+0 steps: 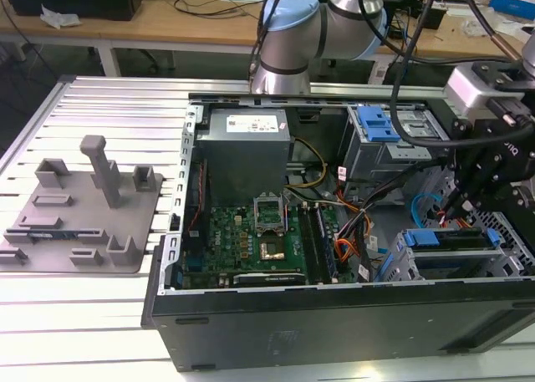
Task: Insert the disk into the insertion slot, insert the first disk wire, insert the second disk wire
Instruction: 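Insert the second disk wire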
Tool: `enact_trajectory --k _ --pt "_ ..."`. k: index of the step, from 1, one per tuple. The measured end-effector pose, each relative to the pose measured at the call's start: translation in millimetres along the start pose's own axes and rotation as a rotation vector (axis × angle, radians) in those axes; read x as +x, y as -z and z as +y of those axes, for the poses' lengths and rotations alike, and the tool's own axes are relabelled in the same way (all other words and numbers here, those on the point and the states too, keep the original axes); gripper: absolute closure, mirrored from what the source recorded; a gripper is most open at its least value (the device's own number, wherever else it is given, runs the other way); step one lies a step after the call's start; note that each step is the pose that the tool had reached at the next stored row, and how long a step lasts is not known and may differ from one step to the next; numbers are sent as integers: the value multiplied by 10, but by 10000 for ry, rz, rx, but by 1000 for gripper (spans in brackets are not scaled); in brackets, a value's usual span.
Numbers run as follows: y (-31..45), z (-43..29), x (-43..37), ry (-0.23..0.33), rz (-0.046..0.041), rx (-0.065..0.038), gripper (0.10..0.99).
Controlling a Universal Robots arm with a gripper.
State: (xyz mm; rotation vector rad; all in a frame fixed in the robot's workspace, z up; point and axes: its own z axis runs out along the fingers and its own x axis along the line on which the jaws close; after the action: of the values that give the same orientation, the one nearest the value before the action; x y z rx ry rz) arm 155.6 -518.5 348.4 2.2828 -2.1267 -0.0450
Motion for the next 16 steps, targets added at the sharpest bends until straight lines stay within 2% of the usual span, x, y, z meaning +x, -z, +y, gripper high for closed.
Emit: enact_trajectory --k 1,4,10,13,16 --pt "-10 26 19 1 -20 24 925" --pt "-11 32 29 -18 -27 30 925" --pt "-11 26 28 -631 -38 61 925" --pt "-11 28 27 -593 -36 61 925" --pt "-11 28 29 -271 -25 61 925"
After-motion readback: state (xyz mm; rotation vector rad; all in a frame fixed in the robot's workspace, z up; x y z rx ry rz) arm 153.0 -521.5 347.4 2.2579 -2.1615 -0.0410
